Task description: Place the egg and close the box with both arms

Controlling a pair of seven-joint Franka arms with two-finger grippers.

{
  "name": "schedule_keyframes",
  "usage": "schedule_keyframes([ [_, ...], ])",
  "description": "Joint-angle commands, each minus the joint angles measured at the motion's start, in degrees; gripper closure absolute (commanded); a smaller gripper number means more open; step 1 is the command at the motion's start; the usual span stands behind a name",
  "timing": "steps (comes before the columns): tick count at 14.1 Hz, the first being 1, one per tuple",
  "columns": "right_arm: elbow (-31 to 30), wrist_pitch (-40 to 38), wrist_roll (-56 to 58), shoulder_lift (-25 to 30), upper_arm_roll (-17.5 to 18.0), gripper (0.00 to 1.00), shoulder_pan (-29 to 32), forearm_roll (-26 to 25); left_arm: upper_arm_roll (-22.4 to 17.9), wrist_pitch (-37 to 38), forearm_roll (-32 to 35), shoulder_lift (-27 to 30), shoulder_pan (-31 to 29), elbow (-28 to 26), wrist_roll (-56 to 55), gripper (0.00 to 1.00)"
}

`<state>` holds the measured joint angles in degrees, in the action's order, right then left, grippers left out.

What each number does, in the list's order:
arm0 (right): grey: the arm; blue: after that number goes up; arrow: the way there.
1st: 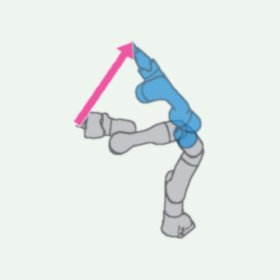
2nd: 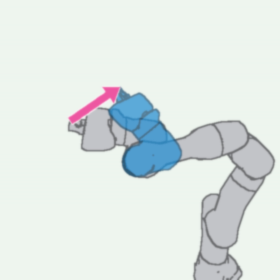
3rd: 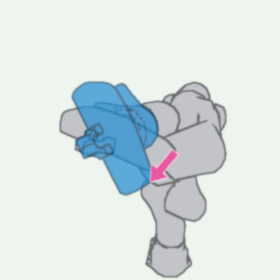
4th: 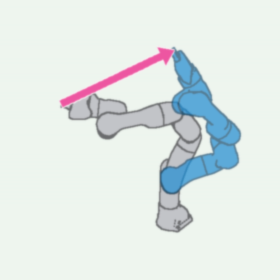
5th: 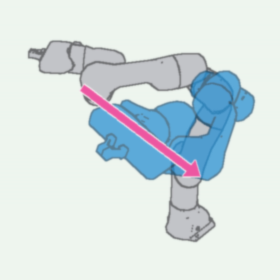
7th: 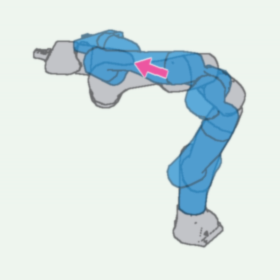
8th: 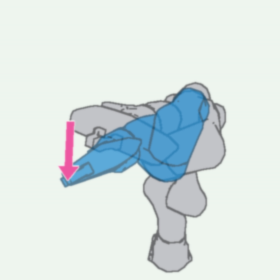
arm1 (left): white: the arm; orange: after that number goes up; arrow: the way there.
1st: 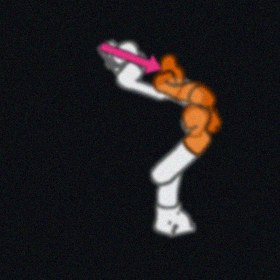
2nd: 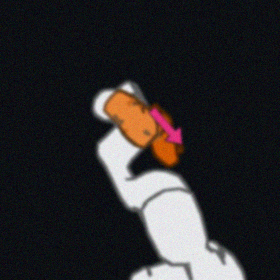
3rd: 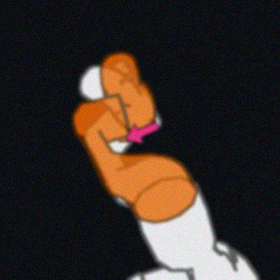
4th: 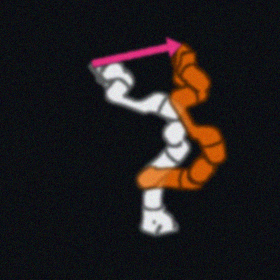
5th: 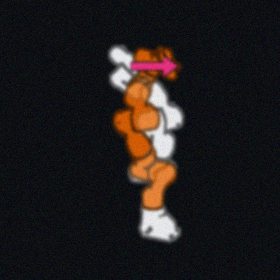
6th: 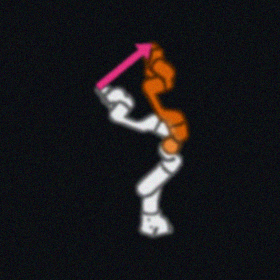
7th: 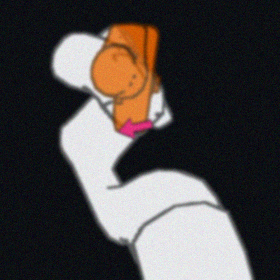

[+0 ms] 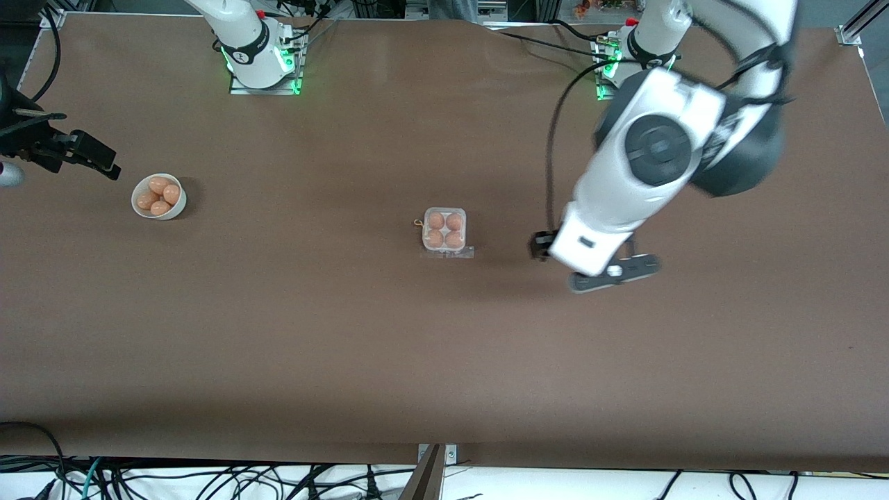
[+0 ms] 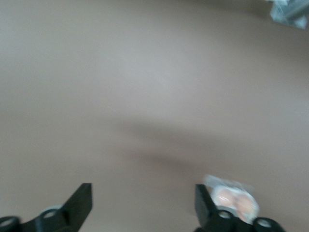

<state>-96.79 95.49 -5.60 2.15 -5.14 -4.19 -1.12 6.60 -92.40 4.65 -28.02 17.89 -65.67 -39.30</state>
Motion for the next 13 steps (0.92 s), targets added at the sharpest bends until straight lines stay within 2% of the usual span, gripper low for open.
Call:
schedule_keyframes([
  [1, -0.1, 0.0, 0.9, 0.3, 0.1, 0.00, 0.1, 0.2, 0.9, 3.8, 3.3, 3.5, -3.9, -0.9, 5.6, 0.00],
  [7, -0.1, 0.0, 1.0, 0.3, 0.0, 0.00, 0.1, 0.8, 0.4, 7.3, 3.3, 8.9, -15.0, -1.4, 20.3, 0.00],
  [11, -0.1, 0.0, 0.9, 0.3, -0.1, 0.00, 0.1, 1.0, 0.3, 6.9, 2.6, 17.3, -21.9, -10.1, 34.1, 0.00],
  [13, -0.1, 0.0, 0.9, 0.3, -0.1, 0.00, 0.1, 1.0, -0.4, 6.9, 0.0, 21.2, -24.1, -14.4, 36.6, 0.00],
])
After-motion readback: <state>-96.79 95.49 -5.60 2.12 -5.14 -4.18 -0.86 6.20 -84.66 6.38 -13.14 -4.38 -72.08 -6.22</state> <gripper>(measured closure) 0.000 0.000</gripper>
